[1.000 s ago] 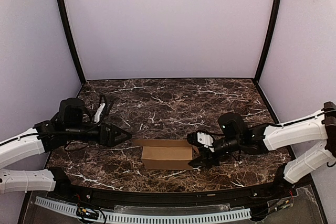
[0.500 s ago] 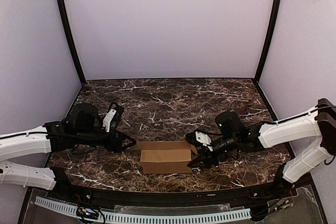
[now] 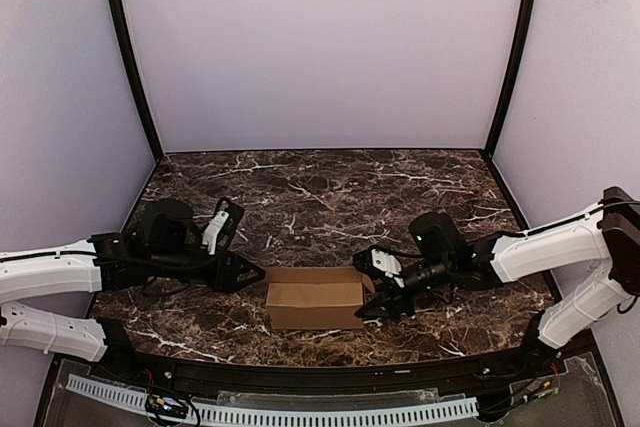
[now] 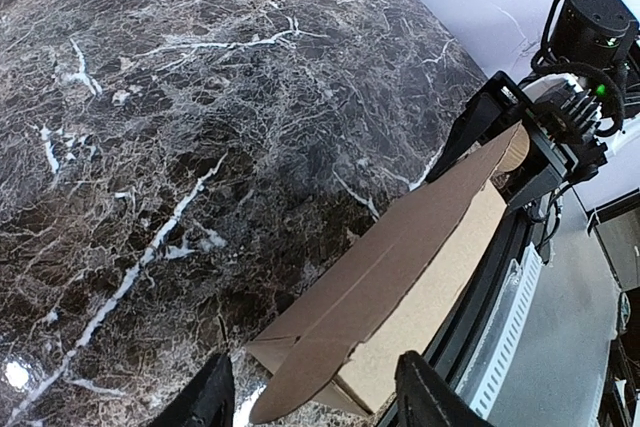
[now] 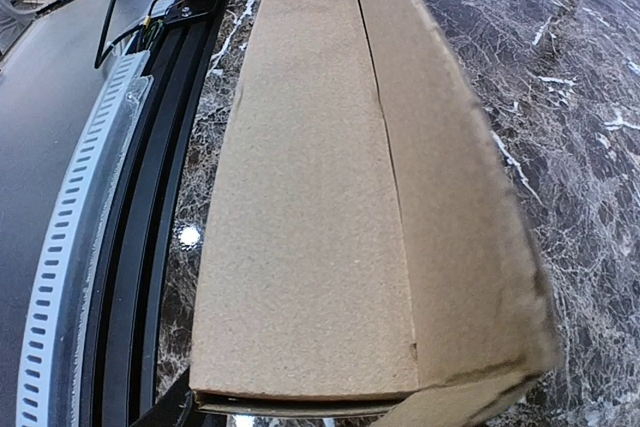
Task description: Fold the paper box
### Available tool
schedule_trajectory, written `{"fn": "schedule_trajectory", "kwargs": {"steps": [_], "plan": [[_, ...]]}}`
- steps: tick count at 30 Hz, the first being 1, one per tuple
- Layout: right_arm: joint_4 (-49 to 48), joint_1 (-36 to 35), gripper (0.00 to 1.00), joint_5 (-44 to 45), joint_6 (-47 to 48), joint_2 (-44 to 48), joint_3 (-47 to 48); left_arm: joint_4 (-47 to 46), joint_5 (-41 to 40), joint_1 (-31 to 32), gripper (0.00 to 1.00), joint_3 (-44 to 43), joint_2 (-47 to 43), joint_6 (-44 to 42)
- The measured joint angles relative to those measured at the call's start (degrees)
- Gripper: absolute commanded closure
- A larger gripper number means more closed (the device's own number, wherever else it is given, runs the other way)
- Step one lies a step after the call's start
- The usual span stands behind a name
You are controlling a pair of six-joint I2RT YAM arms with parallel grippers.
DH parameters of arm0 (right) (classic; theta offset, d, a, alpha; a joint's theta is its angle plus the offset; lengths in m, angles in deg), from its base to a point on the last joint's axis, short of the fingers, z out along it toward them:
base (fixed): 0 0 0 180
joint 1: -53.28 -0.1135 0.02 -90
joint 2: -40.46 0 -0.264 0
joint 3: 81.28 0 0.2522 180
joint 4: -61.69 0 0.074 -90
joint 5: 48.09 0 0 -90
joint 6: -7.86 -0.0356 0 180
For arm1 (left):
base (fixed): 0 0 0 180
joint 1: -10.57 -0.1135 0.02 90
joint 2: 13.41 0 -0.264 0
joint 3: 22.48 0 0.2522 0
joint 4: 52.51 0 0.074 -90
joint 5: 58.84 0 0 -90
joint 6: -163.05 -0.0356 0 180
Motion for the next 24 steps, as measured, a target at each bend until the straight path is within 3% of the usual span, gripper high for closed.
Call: {"fn": "schedule_trajectory", "kwargs": {"steps": [10, 24], "plan": [[-0.7, 0.0, 0.77, 0.5, -0.9, -0.1, 0.0, -1.9, 1.1, 1.3, 0.55, 0.0, 1.4, 1.9], [-2.0, 0.0, 0.77, 2.5, -1.0, -0.1, -0.1, -2.5, 0.9, 3.9, 0.57, -0.1, 3.0, 4.9]]}}
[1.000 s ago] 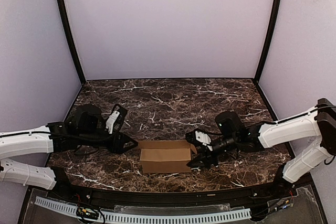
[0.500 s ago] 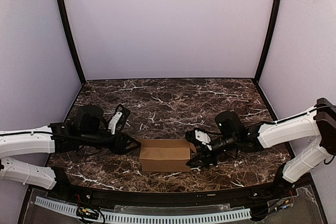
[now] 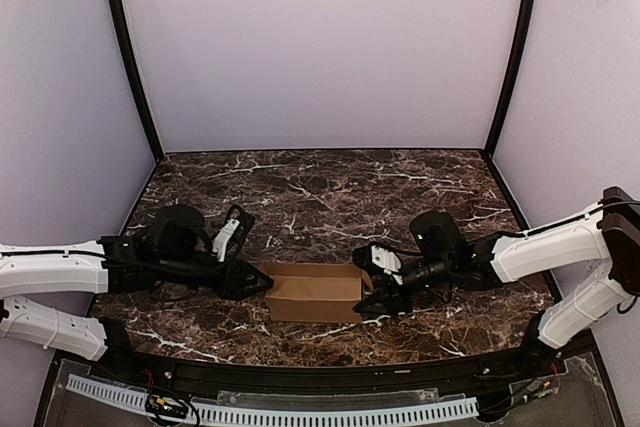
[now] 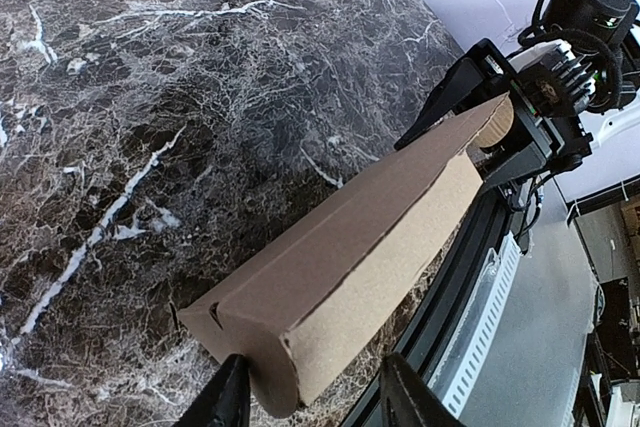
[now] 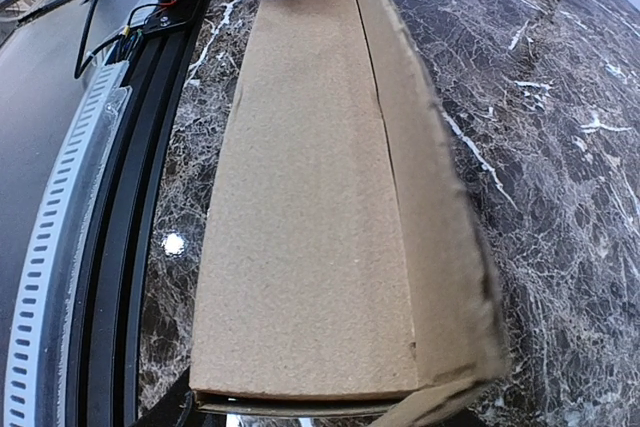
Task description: Fold the paper box
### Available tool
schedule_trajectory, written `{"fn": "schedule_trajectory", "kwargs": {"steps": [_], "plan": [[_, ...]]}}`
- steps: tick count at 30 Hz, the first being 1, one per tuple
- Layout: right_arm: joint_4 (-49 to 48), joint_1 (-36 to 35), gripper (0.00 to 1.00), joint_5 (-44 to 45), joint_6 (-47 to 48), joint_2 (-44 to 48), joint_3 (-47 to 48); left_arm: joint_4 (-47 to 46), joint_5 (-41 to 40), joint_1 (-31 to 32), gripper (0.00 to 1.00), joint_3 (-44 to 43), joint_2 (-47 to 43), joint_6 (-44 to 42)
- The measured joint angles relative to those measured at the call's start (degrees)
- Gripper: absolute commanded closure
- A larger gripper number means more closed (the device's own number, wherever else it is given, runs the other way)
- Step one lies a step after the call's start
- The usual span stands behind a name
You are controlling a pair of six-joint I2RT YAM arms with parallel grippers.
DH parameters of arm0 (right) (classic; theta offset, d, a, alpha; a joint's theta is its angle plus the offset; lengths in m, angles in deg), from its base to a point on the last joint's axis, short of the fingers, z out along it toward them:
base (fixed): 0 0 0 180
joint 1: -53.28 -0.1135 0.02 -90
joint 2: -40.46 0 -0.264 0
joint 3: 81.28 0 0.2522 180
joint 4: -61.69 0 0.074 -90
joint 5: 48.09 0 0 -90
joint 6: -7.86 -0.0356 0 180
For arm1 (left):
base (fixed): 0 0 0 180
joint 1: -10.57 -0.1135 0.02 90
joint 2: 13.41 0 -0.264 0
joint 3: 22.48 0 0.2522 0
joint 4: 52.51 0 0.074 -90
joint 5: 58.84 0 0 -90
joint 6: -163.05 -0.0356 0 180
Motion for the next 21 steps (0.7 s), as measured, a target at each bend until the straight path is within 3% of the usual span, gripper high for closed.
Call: {"fn": "schedule_trajectory", "kwargs": {"steps": [21], "plan": [[-1.7, -0.3, 0.80, 1.3, -0.5, -1.3, -1.0, 1.2, -5.0, 2.6, 0.60, -1.8, 4.1, 0.4]]}}
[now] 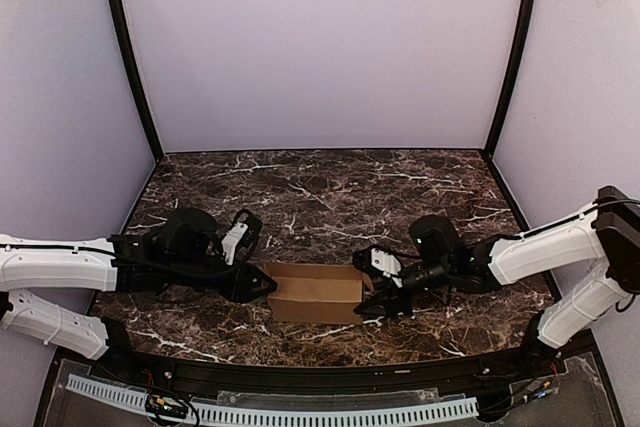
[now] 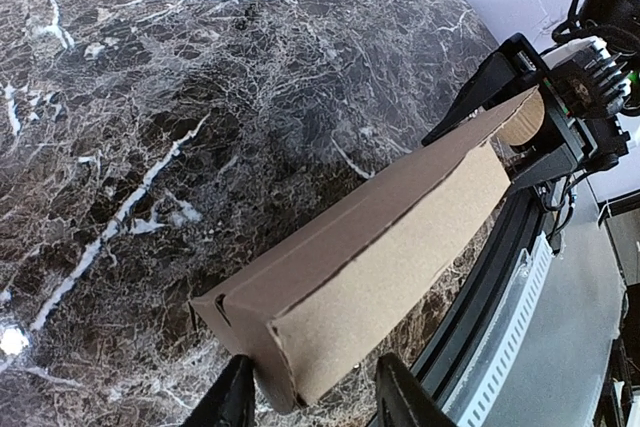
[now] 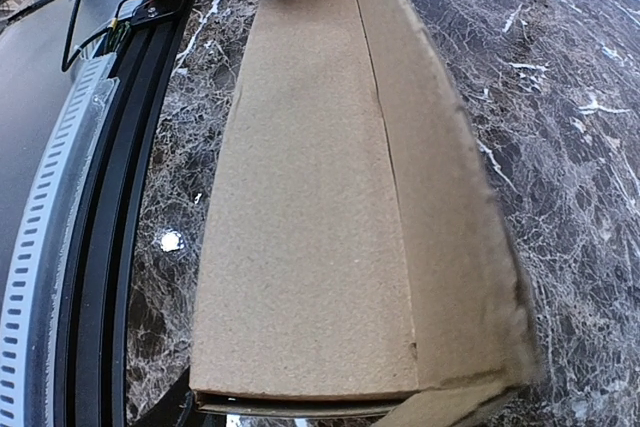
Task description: Fold the paper box
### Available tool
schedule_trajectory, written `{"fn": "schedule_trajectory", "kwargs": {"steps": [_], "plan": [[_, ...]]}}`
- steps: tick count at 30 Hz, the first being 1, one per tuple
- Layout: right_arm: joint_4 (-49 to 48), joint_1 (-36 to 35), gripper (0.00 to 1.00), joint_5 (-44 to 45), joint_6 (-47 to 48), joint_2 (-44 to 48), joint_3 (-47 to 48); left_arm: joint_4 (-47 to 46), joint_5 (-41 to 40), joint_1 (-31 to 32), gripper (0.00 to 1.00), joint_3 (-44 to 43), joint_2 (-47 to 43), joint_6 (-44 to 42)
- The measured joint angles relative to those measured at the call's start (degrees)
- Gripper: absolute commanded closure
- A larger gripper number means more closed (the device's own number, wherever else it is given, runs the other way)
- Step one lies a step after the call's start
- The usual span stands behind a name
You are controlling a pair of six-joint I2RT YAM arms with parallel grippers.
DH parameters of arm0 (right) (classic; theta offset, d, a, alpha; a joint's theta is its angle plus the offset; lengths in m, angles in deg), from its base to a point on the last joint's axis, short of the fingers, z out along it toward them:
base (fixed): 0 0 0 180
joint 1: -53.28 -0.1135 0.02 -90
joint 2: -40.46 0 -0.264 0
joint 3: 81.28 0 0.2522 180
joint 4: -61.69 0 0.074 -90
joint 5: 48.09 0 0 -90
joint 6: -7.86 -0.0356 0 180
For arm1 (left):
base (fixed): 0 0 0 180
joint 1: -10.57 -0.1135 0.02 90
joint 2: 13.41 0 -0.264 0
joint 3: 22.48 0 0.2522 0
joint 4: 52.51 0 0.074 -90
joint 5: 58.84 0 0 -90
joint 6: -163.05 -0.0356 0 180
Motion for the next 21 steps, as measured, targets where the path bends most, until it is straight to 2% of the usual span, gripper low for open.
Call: {"fn": "schedule_trajectory", "kwargs": {"steps": [21], "plan": [[-2.3, -1.2, 0.82, 1.2, -0.7, -1.1, -0.5, 1.3, -1.1, 0.0, 0.61, -0.2, -1.6, -0.7]]}}
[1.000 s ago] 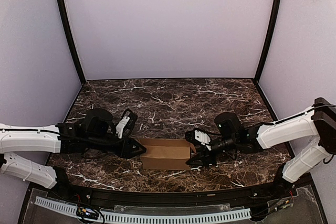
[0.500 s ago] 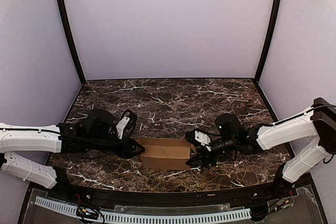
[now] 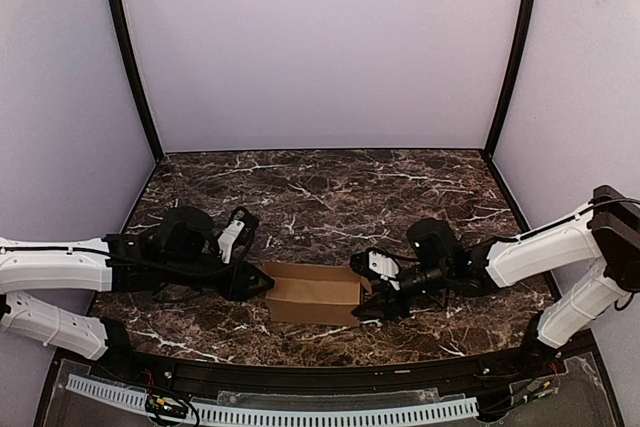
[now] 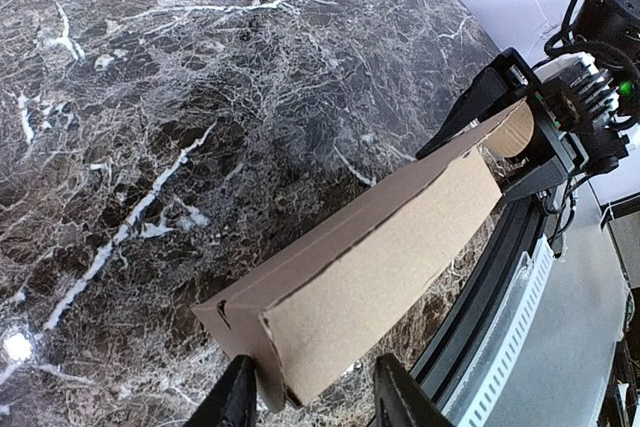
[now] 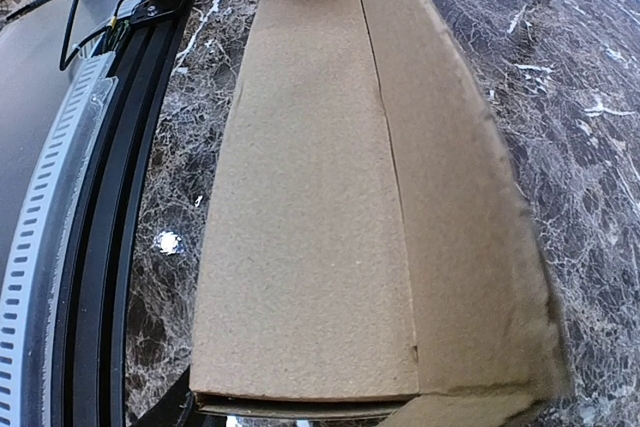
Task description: Fold the paper box
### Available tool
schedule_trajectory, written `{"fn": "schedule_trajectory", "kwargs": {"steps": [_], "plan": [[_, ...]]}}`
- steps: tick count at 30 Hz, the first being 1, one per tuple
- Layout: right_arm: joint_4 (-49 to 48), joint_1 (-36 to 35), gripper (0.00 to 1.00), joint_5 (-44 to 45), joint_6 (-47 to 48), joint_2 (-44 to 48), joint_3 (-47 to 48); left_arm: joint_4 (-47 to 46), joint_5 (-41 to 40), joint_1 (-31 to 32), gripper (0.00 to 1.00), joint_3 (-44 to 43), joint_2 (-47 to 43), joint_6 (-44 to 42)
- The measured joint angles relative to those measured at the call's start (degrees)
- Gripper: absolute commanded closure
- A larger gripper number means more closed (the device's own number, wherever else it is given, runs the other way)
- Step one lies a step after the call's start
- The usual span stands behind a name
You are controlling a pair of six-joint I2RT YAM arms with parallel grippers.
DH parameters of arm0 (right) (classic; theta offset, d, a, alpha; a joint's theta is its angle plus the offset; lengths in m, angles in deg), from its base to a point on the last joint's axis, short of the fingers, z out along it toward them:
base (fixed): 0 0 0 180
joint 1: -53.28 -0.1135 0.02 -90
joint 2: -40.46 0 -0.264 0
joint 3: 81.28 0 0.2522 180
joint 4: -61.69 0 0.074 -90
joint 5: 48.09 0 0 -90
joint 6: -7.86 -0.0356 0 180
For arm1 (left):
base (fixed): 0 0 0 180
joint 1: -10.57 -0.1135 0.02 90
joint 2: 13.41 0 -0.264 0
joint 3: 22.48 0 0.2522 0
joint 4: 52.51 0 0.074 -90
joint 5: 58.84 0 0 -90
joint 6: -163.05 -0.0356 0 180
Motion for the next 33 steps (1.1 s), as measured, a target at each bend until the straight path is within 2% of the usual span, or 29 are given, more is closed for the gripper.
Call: {"fn": "schedule_trajectory", "kwargs": {"steps": [12, 19, 25, 33], "plan": [[-0.4, -0.4, 0.84, 0.0, -0.1, -0.3, 0.0, 2.9, -2.8, 0.2, 0.62, -2.4, -0.9, -0.9], [-0.4, -0.5, 0.84, 0.0, -0.1, -0.5, 0.0, 3.9, -3.1, 0.2, 0.69, -2.4, -0.7, -1.0], [-0.9, -0.7, 0.84, 0.0, -0.1, -1.2, 0.2, 4.7, -3.4, 0.3, 0.79, -2.4, -0.7, -0.5], [-1.2, -0.9, 0.85, 0.0, -0.1, -2.3, 0.9, 5.2, -4.0, 0.6, 0.81, -2.4, -0.7, -0.1]]}}
